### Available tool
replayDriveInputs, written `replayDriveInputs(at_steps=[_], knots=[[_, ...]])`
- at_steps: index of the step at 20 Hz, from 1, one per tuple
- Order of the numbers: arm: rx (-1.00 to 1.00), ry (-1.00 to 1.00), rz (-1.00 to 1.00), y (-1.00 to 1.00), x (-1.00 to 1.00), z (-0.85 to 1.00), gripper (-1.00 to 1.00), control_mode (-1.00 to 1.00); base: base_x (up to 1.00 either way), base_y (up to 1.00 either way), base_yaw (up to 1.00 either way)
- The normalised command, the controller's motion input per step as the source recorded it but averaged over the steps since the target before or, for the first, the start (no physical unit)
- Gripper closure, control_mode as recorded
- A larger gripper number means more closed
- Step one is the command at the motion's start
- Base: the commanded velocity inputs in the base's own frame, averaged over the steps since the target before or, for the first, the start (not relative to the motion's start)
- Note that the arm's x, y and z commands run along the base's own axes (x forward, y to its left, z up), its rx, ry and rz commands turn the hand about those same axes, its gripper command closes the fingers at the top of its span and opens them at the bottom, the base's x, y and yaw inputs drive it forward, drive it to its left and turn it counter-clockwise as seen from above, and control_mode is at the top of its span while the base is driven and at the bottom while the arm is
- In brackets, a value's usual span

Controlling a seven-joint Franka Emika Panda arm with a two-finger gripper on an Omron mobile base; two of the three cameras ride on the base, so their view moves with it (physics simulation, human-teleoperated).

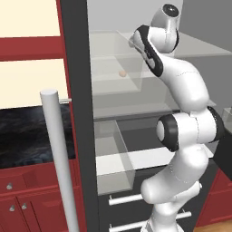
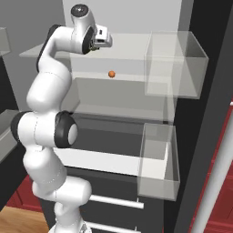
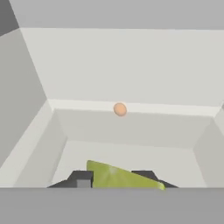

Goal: Take the lemon wedge from the fridge and place it on the plate with fish on the dining counter.

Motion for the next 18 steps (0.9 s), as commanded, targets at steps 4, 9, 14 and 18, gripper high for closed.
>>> replayDriveInputs(at_steps=[4,9,14,18], knots=[[0.12,-0.21,0.0,0.0,-1.0,0.0,1.0,-1.0,0.0,0.0,0.0],[0.19,-0.4,0.0,0.05,-1.0,0.0,1.0,-1.0,0.0,0.0,0.0],[0.24,-0.21,0.03,0.1,-1.0,0.08,1.0,-1.0,0.0,0.0,0.0],[0.16,0.0,0.01,0.02,-1.0,-0.19,1.0,-1.0,0.0,0.0,0.0]])
